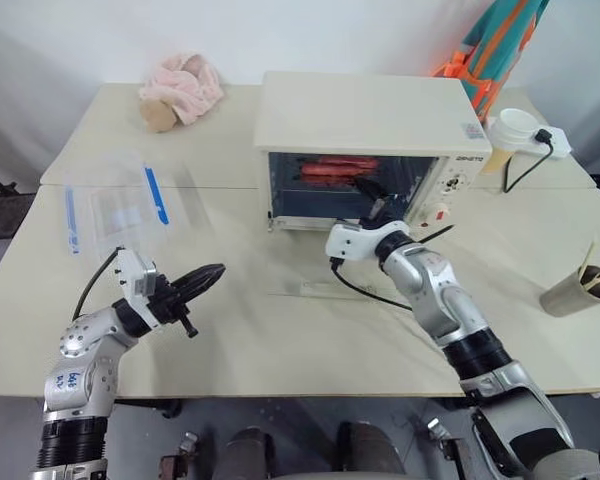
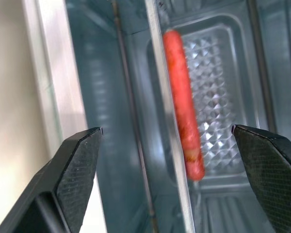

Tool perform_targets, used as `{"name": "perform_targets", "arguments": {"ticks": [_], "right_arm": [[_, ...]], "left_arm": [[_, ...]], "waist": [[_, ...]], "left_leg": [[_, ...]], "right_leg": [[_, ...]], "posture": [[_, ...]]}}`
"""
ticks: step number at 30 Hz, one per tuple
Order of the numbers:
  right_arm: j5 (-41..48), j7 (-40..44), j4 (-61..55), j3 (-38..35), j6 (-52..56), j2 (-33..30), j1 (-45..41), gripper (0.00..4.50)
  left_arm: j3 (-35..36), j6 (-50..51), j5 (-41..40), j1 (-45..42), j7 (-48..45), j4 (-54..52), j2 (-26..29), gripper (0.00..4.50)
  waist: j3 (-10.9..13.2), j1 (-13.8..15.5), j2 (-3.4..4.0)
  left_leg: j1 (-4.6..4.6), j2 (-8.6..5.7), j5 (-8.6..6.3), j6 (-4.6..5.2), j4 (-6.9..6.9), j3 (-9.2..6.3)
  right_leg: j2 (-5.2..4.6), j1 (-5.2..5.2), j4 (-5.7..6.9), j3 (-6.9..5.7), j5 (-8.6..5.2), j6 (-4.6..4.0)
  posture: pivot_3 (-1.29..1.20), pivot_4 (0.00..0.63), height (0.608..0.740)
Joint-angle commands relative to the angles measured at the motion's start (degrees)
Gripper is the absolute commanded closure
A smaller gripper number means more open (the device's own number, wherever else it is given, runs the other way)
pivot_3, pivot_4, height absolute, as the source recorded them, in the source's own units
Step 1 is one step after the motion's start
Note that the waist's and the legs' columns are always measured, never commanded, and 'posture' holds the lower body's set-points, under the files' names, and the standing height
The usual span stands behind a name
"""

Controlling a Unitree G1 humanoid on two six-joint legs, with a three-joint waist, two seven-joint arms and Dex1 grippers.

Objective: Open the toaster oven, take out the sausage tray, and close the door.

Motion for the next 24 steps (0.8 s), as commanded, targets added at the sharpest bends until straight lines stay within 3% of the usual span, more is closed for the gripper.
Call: {"name": "perform_targets", "arguments": {"ticks": [1, 4, 7, 18, 24], "right_arm": [[-2.7, -3.7, 0.6, 0.3, 2.1, -0.4, -1.9, 0.00], [-3.4, -5.1, 1.8, 0.6, 2.9, -1.0, -2.6, 0.00], [-3.9, -6.8, 3.5, 0.7, 3.2, -1.3, -3.4, 0.61], [-3.5, -6.8, 3.9, 1.1, 3.9, -1.5, -3.8, 4.44], [-3.0, -5.7, 1.5, 1.3, 3.4, -1.9, -3.2, 4.48]], "left_arm": [[1.4, 0.0, -1.5, 1.5, 1.5, -3.4, 0.0, 4.44], [1.7, 0.3, -2.0, 1.7, 2.3, -3.5, 0.0, 4.44], [1.6, 0.5, -2.3, 1.5, 2.8, -3.6, 0.0, 4.50], [1.2, 0.6, -2.8, 1.2, 3.0, -3.4, 0.2, 4.50], [0.9, 0.7, -2.9, 0.7, 3.0, -3.2, 0.0, 4.50]], "waist": [[0.0, -0.3, 0.00], [0.0, -0.4, 0.00], [0.0, -0.4, 0.01], [0.0, -0.4, 0.01], [0.0, -0.5, 0.01]], "left_leg": [[0.01, 0.00, 0.00, 0.00, -0.03, 0.00], [0.04, 0.02, 0.01, -0.02, -0.08, 0.00], [0.03, 0.02, 0.01, -0.02, -0.08, 0.01], [0.02, 0.02, 0.01, -0.02, -0.10, 0.00], [0.02, 0.03, 0.01, -0.02, -0.11, 0.01]], "right_leg": [[0.00, 0.00, 0.00, 0.00, 0.00, 0.00], [0.02, -0.02, 0.00, 0.00, 0.00, 0.00], [0.02, -0.02, -0.01, 0.01, 0.00, 0.00], [0.02, -0.03, -0.04, 0.02, 0.00, 0.00], [0.02, -0.03, -0.07, 0.03, 0.00, 0.00]], "posture": [[0.00, 0.150, 0.740], [0.00, 0.150, 0.740], [0.00, 0.150, 0.740], [0.00, 0.150, 0.740], [0.00, 0.150, 0.740]]}}
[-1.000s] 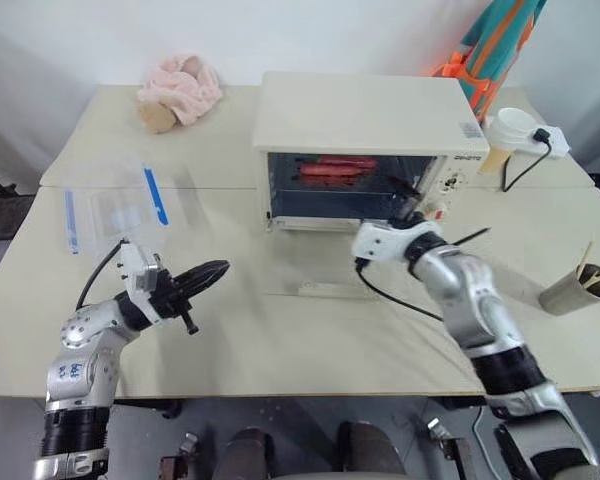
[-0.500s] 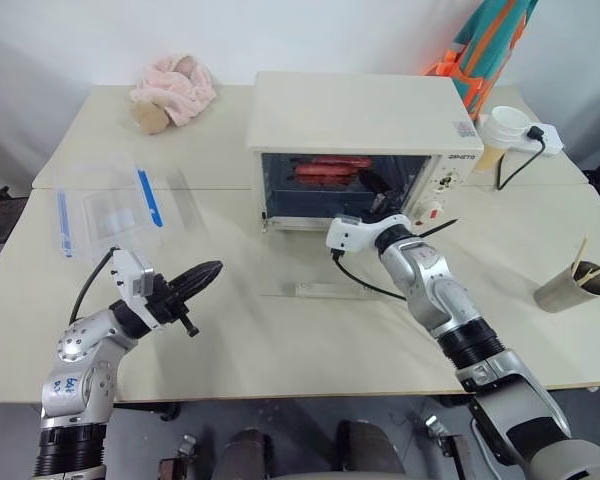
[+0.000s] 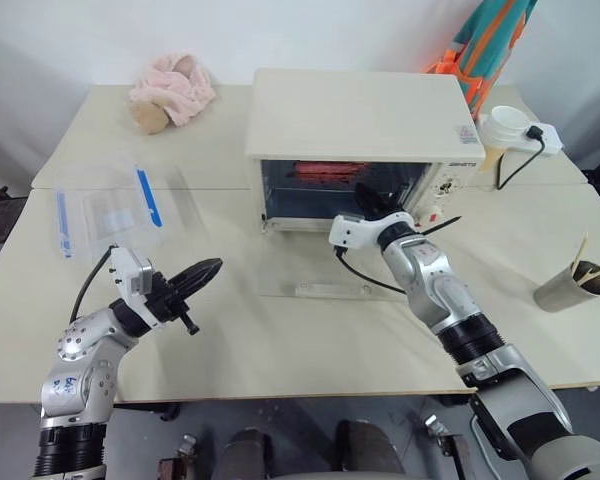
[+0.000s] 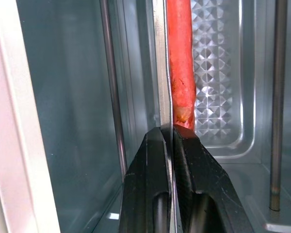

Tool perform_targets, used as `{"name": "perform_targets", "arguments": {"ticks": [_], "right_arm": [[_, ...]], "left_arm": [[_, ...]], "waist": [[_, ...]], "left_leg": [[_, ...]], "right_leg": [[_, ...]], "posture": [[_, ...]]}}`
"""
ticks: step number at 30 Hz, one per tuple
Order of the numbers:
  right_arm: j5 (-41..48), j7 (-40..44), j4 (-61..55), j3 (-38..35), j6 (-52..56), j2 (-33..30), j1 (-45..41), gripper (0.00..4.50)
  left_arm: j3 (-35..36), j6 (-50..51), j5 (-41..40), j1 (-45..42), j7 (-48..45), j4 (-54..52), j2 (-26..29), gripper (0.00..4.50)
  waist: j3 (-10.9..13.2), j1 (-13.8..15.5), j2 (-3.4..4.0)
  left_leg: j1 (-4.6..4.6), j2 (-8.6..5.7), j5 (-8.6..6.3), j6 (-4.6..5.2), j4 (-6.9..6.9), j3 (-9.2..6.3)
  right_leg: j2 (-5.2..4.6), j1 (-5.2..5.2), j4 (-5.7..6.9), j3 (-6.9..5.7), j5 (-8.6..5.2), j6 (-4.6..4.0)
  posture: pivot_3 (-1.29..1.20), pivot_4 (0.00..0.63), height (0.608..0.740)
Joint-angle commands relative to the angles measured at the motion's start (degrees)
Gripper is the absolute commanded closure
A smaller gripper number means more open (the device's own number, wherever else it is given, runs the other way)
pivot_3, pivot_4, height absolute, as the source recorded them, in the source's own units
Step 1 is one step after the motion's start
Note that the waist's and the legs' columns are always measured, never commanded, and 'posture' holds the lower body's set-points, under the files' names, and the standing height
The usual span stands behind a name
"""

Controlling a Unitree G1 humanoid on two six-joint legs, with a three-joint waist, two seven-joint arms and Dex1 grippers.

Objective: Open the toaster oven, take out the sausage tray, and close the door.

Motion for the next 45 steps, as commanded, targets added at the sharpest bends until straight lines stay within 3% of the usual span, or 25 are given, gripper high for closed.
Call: {"name": "perform_targets", "arguments": {"ticks": [1, 15, 32, 45], "right_arm": [[0.7, 0.0, -5.1, -0.2, -1.5, -1.1, -0.1, 4.48], [3.6, 8.3, -13.6, -1.4, -4.5, -4.5, -1.0, 4.48], [4.1, 15.7, -31.1, -4.2, 0.0, -6.6, 11.5, 4.48], [4.3, 18.5, -45.0, -9.3, -1.5, -10.4, 28.6, 4.48]], "left_arm": [[0.6, -0.3, -1.0, -0.4, 0.1, -1.2, 0.1, 4.50], [-0.7, 2.0, -1.4, -4.9, 0.2, 0.4, -0.6, 4.50], [-0.2, 3.7, -1.9, -7.6, 0.1, 2.5, -1.3, 4.50], [2.4, 4.8, -2.1, -5.2, -1.8, 3.5, 2.3, 4.50]], "waist": [[0.0, 0.0, 0.00], [0.0, -0.4, -0.02], [0.0, -0.1, -0.02], [0.0, 0.5, -0.04]], "left_leg": [[0.00, 0.00, 0.00, 0.00, -0.01, 0.00], [-0.19, -0.01, 0.02, -0.04, -0.47, 0.16], [-0.39, 0.01, 0.03, -0.07, -0.43, 0.50], [-0.38, 0.00, 0.03, -0.08, -0.41, 0.80]], "right_leg": [[0.00, -0.01, 0.00, 0.00, 0.00, 0.00], [0.00, -0.50, -0.03, 0.00, 0.00, 0.00], [0.00, -0.80, 0.08, 0.00, 0.00, 0.00], [-0.01, -0.76, 0.09, -0.01, 0.00, 0.00]], "posture": [[0.00, 0.150, 0.740], [0.00, 0.150, 0.740], [0.00, 0.150, 0.740], [0.00, 0.150, 0.740]]}}
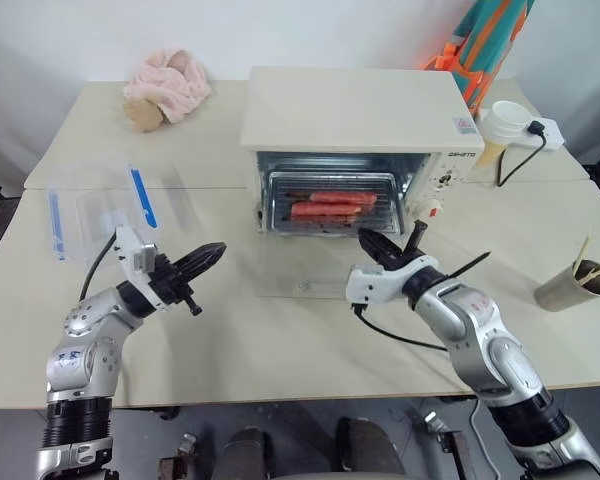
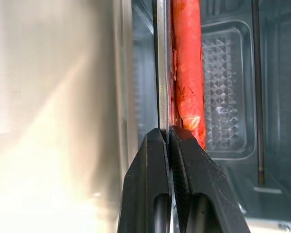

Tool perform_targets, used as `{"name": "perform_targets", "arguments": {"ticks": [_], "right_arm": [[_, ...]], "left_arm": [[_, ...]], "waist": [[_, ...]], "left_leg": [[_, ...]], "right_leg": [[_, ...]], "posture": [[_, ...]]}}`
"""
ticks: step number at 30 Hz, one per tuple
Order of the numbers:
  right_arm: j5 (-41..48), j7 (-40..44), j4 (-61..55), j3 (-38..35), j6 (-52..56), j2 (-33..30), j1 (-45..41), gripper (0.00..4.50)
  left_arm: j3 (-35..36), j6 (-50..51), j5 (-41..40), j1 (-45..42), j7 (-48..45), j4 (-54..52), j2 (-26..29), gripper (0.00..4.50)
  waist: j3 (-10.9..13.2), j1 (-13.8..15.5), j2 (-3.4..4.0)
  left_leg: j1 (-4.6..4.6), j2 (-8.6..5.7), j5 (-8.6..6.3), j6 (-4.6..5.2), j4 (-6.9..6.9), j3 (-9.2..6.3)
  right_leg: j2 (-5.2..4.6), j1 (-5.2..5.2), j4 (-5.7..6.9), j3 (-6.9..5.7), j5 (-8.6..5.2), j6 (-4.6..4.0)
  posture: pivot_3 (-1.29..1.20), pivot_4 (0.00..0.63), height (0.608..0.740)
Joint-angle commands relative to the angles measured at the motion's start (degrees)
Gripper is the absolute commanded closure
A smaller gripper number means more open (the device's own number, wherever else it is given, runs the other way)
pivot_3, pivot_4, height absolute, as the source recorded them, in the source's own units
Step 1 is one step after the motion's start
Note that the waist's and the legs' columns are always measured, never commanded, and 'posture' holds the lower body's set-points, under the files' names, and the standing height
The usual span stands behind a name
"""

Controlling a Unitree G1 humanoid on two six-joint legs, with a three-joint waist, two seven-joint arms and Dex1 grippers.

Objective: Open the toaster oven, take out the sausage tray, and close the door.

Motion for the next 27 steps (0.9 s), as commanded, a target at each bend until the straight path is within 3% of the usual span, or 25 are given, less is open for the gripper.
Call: {"name": "perform_targets", "arguments": {"ticks": [1, 14, 18, 21, 27], "right_arm": [[0.4, -1.2, -6.0, -4.0, -1.4, -1.6, 3.5, 4.48], [-0.2, -2.8, -10.4, -9.5, -6.7, -4.2, 15.7, 4.48], [0.2, -1.3, -12.1, -10.2, -7.8, -4.8, 16.7, 4.48], [1.1, 0.3, -13.3, -10.9, -8.7, -5.8, 17.2, 4.50], [2.5, 2.8, -15.1, -10.4, -10.9, -6.6, 18.5, 4.50]], "left_arm": [[2.0, -0.1, -1.1, 1.6, -1.0, -1.1, 1.7, 4.50], [3.8, 4.8, -3.7, 6.0, -2.7, -4.0, 5.5, 4.50], [5.0, 11.7, -8.0, 7.6, -3.4, -5.6, 7.6, 4.50], [6.4, 27.6, -17.9, 7.8, -3.3, -5.9, 12.1, 3.93], [6.7, 53.7, -33.9, -0.4, 6.6, -2.7, 16.3, 2.14]], "waist": [[0.0, 0.3, -0.01], [0.0, 1.4, -0.02], [0.0, 1.4, -0.02], [0.0, 1.3, -0.02], [0.0, 1.5, -0.03]], "left_leg": [[0.00, -0.01, 0.00, 0.00, 0.01, -0.01], [0.10, 0.00, 0.02, -0.01, 0.06, 0.03], [0.12, 0.01, 0.02, -0.01, 0.06, 0.01], [0.13, 0.01, 0.02, -0.01, 0.06, -0.08], [0.20, 0.00, 0.02, -0.01, 0.07, -0.48]], "right_leg": [[0.00, 0.02, 0.00, -0.01, 0.00, 0.00], [0.00, 0.09, 0.00, 0.06, 0.00, 0.00], [0.00, 0.09, 0.02, 0.07, 0.00, 0.00], [0.00, 0.09, 0.04, 0.09, 0.00, -0.01], [-0.01, 0.15, 0.08, 0.12, 0.00, -0.01]], "posture": [[0.00, 0.150, 0.740], [0.00, 0.150, 0.740], [0.00, 0.150, 0.740], [0.00, 0.150, 0.740], [0.00, 0.150, 0.740]]}}
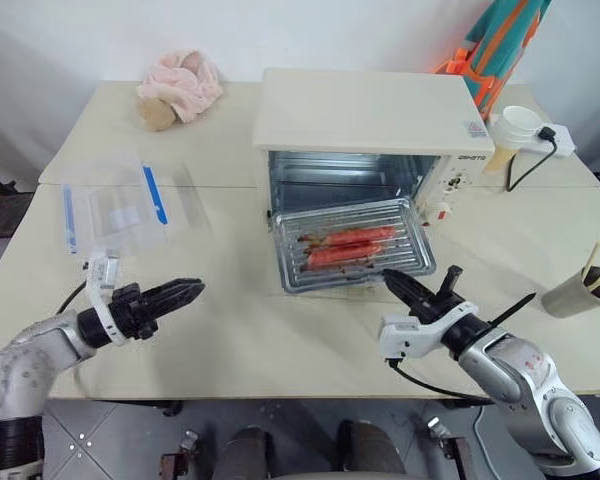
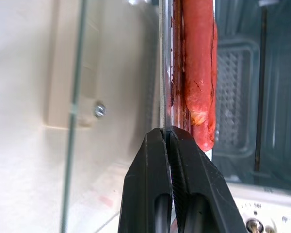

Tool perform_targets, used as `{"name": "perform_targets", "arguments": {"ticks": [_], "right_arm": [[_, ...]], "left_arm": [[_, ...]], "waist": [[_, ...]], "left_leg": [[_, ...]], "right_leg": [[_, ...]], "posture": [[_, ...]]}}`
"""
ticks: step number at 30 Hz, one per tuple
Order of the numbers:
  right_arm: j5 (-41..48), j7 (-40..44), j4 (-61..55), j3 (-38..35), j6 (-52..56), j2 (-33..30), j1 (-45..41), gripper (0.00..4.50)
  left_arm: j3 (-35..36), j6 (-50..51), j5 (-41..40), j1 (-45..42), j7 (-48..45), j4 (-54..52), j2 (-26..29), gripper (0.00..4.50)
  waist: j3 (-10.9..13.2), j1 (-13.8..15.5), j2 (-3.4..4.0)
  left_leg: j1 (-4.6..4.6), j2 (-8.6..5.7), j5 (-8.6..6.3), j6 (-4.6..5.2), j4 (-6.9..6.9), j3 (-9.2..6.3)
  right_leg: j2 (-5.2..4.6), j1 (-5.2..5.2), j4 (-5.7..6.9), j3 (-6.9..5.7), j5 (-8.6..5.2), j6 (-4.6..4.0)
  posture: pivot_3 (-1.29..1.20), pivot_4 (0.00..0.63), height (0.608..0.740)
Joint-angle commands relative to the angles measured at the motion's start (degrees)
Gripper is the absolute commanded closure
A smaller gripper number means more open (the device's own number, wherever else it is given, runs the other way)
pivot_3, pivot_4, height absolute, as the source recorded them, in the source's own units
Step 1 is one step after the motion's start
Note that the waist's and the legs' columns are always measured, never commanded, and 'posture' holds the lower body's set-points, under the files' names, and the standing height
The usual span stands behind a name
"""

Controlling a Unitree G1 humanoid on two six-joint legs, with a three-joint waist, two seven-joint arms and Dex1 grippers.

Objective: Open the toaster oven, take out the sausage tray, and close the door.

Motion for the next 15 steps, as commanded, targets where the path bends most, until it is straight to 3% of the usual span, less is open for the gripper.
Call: {"name": "perform_targets", "arguments": {"ticks": [1, 7, 12, 15], "right_arm": [[1.6, 1.0, -3.8, -1.2, -1.4, -0.5, 0.1, 4.50], [2.0, 3.5, -5.2, -1.5, -0.3, 0.6, -1.8, 4.50], [3.5, 5.2, -6.2, -0.2, -1.5, 0.7, -3.3, 4.50], [5.1, 6.0, -6.1, 0.1, -3.1, -0.1, -3.6, 4.50]], "left_arm": [[0.5, 12.6, -8.7, -5.7, 8.0, 0.5, 0.3, 1.79], [0.7, 20.9, -20.3, -12.8, 23.9, 4.0, -6.3, 0.02], [-0.9, 16.7, -36.4, -13.6, 43.5, 6.7, -12.4, 0.02], [-5.5, 13.5, -45.2, -11.2, 52.8, 4.7, -12.3, 0.02]], "waist": [[0.0, 0.0, -0.03], [0.0, -0.3, -0.04], [0.0, -0.1, -0.06], [0.0, -0.1, -0.14]], "left_leg": [[0.05, -0.01, 0.00, 0.01, 0.02, -0.04], [0.29, -0.01, 0.01, -0.01, 0.02, -0.09], [0.33, -0.01, 0.02, -0.03, 0.03, -0.15], [0.34, -0.01, 0.02, -0.03, 0.04, -0.24]], "right_leg": [[0.00, 0.08, 0.00, -0.01, 0.00, 0.00], [0.01, 0.30, -0.01, -0.02, 0.00, 0.00], [-0.01, 0.36, 0.00, -0.01, 0.00, 0.00], [-0.03, 0.42, -0.02, -0.02, 0.00, 0.00]], "posture": [[0.00, 0.150, 0.740], [0.00, 0.150, 0.740], [0.00, 0.150, 0.740], [0.00, 0.150, 0.740]]}}
